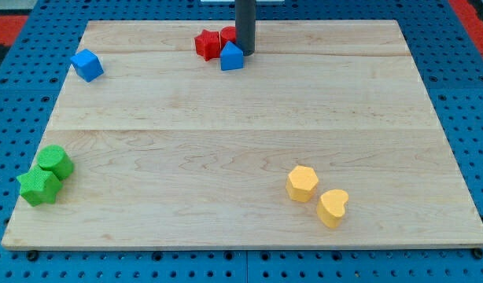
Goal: Move yellow heart closer to the hexagon
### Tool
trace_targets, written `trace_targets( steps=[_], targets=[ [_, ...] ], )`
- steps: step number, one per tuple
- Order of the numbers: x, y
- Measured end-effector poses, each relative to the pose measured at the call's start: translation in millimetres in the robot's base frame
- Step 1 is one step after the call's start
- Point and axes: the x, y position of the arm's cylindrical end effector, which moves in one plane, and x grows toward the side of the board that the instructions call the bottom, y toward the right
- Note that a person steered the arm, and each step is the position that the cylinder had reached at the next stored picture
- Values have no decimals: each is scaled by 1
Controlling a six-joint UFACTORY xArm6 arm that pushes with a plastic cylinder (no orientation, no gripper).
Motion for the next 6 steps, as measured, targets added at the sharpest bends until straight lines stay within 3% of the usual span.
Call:
trace_targets(
  steps=[1, 3, 4, 5, 6],
  targets=[
    [57, 68],
    [234, -42],
    [303, -30],
    [343, 43],
    [335, 111]
  ],
)
